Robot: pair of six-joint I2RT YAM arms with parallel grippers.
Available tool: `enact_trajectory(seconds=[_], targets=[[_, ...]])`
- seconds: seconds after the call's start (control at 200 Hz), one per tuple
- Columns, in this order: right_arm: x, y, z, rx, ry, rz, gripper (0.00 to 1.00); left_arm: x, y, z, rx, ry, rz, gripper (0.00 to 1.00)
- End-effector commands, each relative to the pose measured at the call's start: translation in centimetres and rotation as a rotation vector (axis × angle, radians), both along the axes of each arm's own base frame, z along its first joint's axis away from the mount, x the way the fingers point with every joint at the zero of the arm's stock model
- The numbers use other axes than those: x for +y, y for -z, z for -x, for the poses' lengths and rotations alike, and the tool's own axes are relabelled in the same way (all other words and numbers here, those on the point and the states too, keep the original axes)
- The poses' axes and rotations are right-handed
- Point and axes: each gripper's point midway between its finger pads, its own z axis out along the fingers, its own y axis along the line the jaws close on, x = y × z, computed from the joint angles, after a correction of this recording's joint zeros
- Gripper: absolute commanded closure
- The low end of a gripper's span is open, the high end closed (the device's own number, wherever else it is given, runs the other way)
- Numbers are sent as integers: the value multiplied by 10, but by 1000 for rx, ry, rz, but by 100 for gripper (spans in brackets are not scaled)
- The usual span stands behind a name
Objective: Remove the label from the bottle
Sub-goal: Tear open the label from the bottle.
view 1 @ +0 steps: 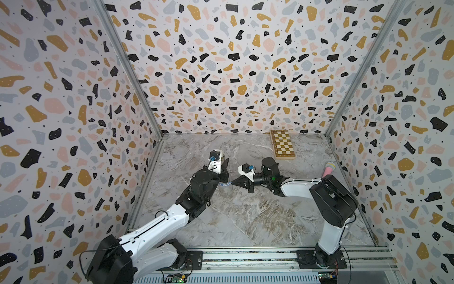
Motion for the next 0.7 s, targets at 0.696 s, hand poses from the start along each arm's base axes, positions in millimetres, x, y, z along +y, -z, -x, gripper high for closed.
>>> enact_trajectory(seconds=[0.696], targets=[[0, -19, 10, -26, -23, -5, 99, -5, -25, 2, -92, 15, 53, 100]])
